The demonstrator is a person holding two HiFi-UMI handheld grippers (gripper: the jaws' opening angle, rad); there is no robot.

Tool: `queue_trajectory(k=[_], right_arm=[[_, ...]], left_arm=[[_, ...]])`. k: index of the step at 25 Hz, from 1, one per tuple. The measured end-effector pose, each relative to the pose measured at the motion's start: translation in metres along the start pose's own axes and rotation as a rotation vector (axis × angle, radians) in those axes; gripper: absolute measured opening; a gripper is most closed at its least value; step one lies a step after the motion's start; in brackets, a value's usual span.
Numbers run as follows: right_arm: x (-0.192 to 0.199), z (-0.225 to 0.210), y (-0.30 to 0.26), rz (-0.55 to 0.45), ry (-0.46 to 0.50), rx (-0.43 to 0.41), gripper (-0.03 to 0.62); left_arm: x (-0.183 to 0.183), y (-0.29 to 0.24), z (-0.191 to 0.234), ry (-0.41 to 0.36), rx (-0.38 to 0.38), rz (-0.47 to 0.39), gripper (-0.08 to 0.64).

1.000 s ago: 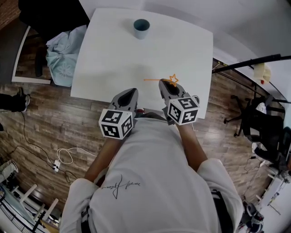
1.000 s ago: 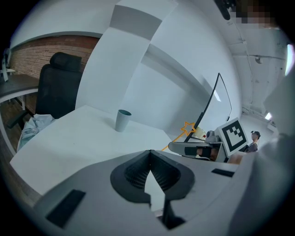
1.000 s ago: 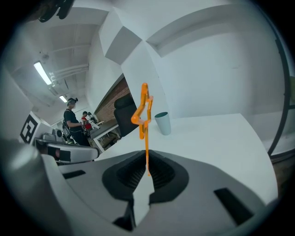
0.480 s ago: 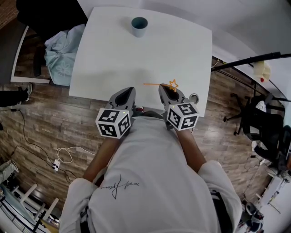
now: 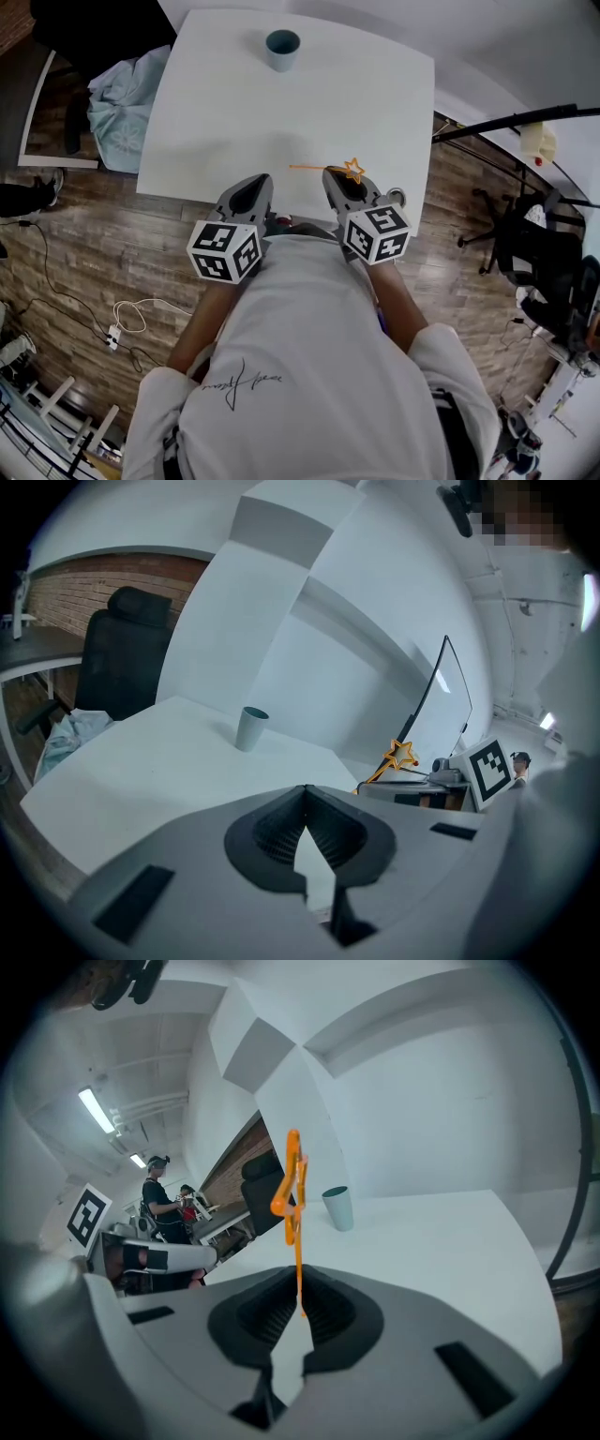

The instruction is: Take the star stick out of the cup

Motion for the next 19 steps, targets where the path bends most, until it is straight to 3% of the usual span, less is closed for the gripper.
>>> queue_trajectory(k=[19], right_arm=[[-0.022,-0.01,0.01,-0.005,0.081,-0.105,0.023]], left_arm=[[-0.004,-0.012,-0.008,-0.018,-0.009,0.014,0.003]])
Point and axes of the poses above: the fingertips, and each gripper's own axes: y backward along the fingers, z to its left, x out of its underside, the point moved 3 cm from there along y, backward along the fingers, and after that the axes turned 1 degree about -x, right-handed, at the moved point
